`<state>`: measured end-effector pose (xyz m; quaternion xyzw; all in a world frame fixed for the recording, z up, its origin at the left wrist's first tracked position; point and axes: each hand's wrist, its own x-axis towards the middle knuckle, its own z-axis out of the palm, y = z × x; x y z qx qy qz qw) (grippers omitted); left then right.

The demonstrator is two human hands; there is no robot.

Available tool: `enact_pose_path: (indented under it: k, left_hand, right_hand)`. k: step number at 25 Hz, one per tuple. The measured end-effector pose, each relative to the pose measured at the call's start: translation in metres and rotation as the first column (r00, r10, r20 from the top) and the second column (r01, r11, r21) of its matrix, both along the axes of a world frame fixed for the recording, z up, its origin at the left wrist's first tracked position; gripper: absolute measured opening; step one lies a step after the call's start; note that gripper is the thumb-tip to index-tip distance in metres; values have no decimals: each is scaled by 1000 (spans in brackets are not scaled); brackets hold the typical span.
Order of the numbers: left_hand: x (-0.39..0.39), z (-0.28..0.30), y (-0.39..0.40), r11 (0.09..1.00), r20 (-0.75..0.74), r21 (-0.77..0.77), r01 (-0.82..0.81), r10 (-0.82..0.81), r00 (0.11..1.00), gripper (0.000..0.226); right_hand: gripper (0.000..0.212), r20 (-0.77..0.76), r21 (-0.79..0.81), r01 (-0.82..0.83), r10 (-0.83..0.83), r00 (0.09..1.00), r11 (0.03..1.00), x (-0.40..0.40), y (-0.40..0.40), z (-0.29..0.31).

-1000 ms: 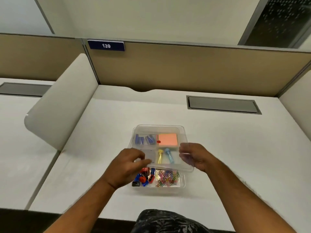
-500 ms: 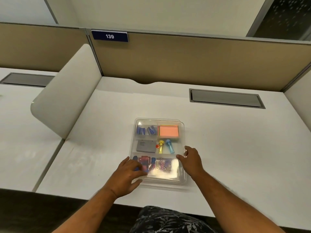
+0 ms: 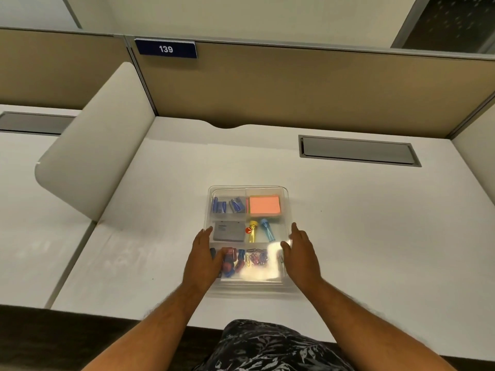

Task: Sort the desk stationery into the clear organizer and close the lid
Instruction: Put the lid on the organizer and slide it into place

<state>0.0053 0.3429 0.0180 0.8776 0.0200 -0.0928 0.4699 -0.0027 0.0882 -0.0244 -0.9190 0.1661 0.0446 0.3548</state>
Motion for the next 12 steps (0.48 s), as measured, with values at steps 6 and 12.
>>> enact_pose_path:
  k: [6, 12]
  left_hand:
    - [3, -20, 11, 993, -74, -59, -102, 98, 992, 61]
    - [15, -18, 15, 986, -118, 15, -163, 164, 979, 75]
  right_hand:
    - [45, 278, 233, 154, -218, 935, 960, -13, 15, -2]
    - [43, 226, 308, 156, -231, 946, 939, -6, 21, 5]
